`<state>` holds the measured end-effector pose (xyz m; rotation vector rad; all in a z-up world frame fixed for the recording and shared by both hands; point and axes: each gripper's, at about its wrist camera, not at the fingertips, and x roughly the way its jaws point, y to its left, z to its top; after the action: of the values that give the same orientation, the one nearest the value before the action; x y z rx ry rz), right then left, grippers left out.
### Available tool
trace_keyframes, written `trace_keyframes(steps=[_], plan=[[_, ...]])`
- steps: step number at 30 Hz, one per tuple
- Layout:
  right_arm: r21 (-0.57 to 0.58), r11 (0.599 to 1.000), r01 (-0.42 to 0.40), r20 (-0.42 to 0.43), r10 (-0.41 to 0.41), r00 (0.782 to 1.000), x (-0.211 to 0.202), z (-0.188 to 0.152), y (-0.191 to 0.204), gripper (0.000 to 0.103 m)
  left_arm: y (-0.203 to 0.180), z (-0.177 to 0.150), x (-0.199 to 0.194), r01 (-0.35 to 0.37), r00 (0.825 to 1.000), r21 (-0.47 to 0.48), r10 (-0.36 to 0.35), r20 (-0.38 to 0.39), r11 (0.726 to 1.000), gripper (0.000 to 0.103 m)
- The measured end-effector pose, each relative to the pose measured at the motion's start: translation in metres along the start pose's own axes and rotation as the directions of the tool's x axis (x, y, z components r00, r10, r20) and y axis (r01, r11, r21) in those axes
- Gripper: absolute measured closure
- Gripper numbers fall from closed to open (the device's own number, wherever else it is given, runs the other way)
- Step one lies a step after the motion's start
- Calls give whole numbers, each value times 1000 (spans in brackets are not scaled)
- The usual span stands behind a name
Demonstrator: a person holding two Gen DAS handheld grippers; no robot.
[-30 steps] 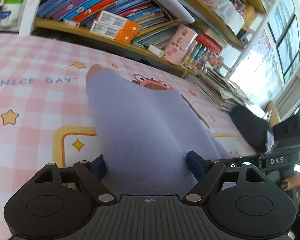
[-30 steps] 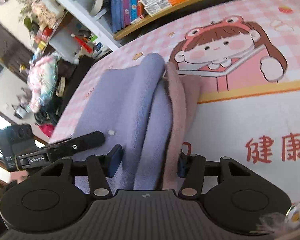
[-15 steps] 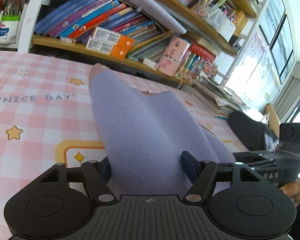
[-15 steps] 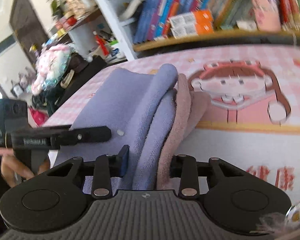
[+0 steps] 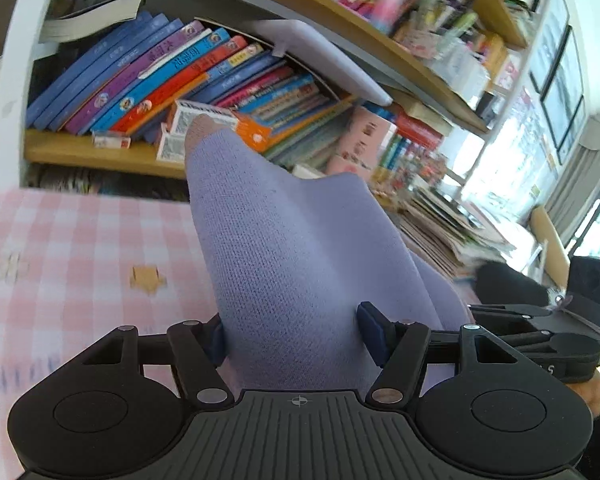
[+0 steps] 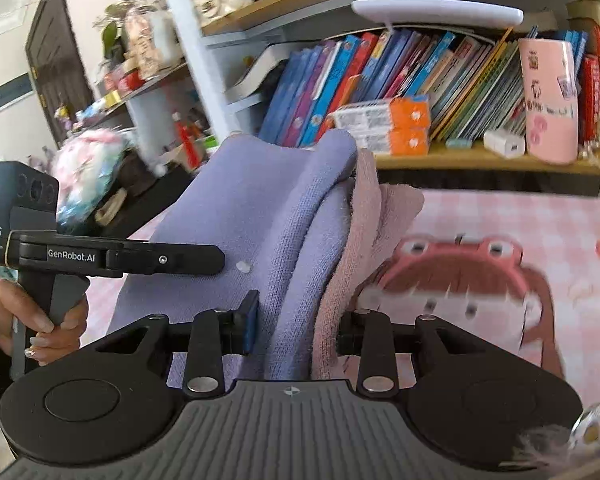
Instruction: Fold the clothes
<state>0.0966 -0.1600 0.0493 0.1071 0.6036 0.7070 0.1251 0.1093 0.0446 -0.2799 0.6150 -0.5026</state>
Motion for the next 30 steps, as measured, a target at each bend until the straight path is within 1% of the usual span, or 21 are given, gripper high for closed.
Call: trace_keyframes(steps=[2, 8, 11, 14, 16, 18, 25, 26, 28, 29, 30], plan=[[1, 1000, 13, -2, -13, 1000, 17, 14, -10, 72, 11, 12, 16, -8, 1000, -1, 8, 9, 1000, 39], [59, 998, 15, -31, -13, 999, 75, 49, -41, 72, 55, 40, 55, -46, 997, -72, 49, 52, 996, 39], [69, 997, 22, -35, -20, 999, 100, 62, -48, 72, 75, 48, 68, -64, 995, -91, 71, 76, 994, 39], [97, 995, 23, -41, -19, 999, 124, 70, -58, 72, 92, 53, 81, -83, 993, -116, 92, 73, 990, 39], [128, 992, 20, -50, -14, 999, 138, 72, -66, 72, 100, 55, 89, -102, 991, -124, 111, 70, 987, 39], [149, 989, 25, -53, -17, 998, 147, 71, -72, 72, 104, 56, 95, -118, 989, -111, 126, 73, 987, 39], [236, 969, 70, -26, -66, 997, 159, 59, -84, 72, 115, 60, 120, -131, 989, -122, 138, 51, 984, 38], [252, 965, 74, -17, -72, 997, 159, 57, -85, 72, 116, 60, 122, -138, 988, -131, 145, 46, 982, 35], [277, 957, 80, -3, -83, 997, 161, 55, -88, 71, 118, 60, 122, -151, 986, -149, 158, 42, 977, 33], [280, 956, 82, 2, -86, 996, 161, 54, -88, 68, 118, 61, 120, -162, 984, -154, 171, 44, 975, 29], [275, 957, 88, 5, -93, 996, 160, 54, -88, 67, 115, 61, 115, -194, 978, -147, 203, 51, 970, 23]])
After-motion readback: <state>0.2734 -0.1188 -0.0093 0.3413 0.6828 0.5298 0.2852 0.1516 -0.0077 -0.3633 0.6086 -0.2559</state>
